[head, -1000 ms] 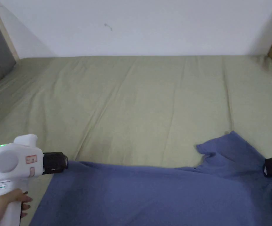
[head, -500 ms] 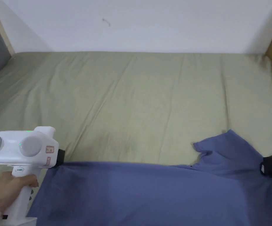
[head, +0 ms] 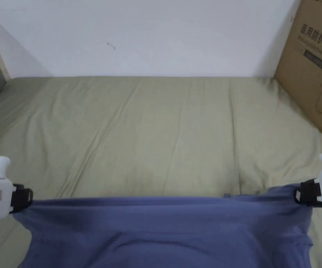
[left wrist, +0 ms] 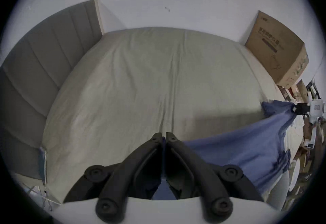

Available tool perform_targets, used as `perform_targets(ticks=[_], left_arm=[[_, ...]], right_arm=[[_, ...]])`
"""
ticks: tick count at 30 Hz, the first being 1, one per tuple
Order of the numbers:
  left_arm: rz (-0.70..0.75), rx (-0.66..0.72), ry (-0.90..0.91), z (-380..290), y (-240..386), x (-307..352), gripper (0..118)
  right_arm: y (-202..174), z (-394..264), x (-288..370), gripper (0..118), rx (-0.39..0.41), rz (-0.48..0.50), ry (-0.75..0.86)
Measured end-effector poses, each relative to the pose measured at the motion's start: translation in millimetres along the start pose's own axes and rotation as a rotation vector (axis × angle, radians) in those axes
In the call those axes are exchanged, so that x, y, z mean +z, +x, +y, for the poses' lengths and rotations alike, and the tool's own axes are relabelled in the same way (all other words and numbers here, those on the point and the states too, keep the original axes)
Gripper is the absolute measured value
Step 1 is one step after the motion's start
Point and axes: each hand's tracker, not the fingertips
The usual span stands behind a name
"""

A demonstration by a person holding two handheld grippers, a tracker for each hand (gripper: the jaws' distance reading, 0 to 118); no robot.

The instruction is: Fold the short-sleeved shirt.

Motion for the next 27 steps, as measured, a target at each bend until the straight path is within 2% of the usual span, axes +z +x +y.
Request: perform_targets(ticks=[4,10,12,17,18,19,20,21,22,26,27], left_arm=[[-0.003,0.003,-0.056,-61,-8,21,1],[-0.030,0.100,-0.190,-149,-22,18,1],[-0.016,0.089,-0.214,-166,-22,13,1],[0.032,0.069,-0.197,-169,-15,17,5],[0.071,0.056,-0.199,-165,-16,19,23],[0.065,0.059,-0.187,-163,-17,22,47],[0.060,0.066,-0.162,-159,-18,29,74],[0.045,0.087,-0.128,-154,-20,37,99],[0.032,0.113,-0.107,-150,-22,42,102],[-0.077,0.249,-0.012,-139,-32,64,100],[-0.112,0.282,-0.001,-138,-35,66,94]], right_arm=[[9,-69,27,1,-0.014,0.019,-0.040],[17,-169,31,1,-0.081,0.005,-0.164],[20,-192,26,1,-0.115,0.015,-0.185],[14,-201,24,1,-0.133,0.013,-0.134],[11,-196,28,2,-0.120,0.001,-0.131],[7,-193,30,12,-0.092,-0.032,-0.129],[1,-190,35,31,-0.060,-0.072,-0.120],[-6,-186,42,66,-0.032,-0.091,-0.097],[-10,-180,48,77,-0.008,-0.081,-0.073],[-39,-155,67,77,0.021,0.008,0.036],[-49,-150,66,76,0.028,0.028,0.052]])
